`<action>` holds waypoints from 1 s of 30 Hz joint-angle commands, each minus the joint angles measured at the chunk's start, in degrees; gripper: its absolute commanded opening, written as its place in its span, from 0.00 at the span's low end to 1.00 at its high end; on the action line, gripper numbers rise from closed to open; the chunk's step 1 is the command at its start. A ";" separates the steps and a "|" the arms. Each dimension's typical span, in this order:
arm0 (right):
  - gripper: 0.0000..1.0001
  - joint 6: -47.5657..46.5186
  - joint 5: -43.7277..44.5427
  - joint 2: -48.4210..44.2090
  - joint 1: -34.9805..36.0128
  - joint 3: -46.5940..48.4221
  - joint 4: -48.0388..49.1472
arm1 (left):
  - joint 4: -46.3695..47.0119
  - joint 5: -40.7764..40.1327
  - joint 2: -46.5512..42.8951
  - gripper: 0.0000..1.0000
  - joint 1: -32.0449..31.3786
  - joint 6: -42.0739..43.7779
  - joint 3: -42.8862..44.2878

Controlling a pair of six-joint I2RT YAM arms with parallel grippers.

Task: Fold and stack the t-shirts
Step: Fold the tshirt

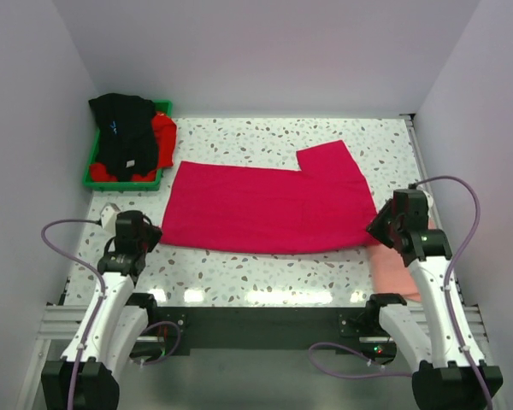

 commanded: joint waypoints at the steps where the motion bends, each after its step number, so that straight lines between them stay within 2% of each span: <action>1: 0.41 0.25 -0.21 -3.92 -0.38 -0.32 -4.96 | -3.62 0.74 -2.65 0.41 0.38 -0.62 -0.58; 3: 0.52 -0.79 -0.30 -4.90 -0.38 0.47 -5.41 | -3.80 1.45 -4.14 0.52 0.38 -0.18 0.30; 4: 0.55 -1.32 -0.56 -5.17 -0.38 0.82 -5.15 | -3.45 2.07 -4.49 0.55 0.38 0.08 0.82; 7: 0.61 -5.18 -7.05 -3.77 -0.46 1.96 0.64 | 2.68 4.09 -4.24 0.56 0.38 3.77 3.11; 10: 0.64 -6.34 -10.84 2.28 -0.38 4.07 7.05 | 6.91 5.23 3.30 0.56 0.38 6.93 8.46; 15: 0.63 -7.74 -12.17 19.13 -0.20 9.87 16.99 | 10.52 4.36 23.69 0.54 0.38 12.46 20.92; 20: 0.61 -10.12 -8.66 33.74 -0.11 21.46 21.91 | 13.87 2.43 41.16 0.51 -0.93 15.89 33.13; 22: 0.58 -10.56 -8.30 40.75 -0.11 27.24 22.36 | 14.13 2.34 46.19 0.49 -1.98 17.22 37.37; 23: 0.57 -10.56 -8.73 42.71 -0.11 28.94 23.41 | 13.78 1.81 50.74 0.49 -2.43 18.27 41.66; 30: 0.56 -11.61 -8.83 57.13 0.41 42.29 25.79 | 10.98 -3.11 67.47 0.47 -6.65 21.62 57.06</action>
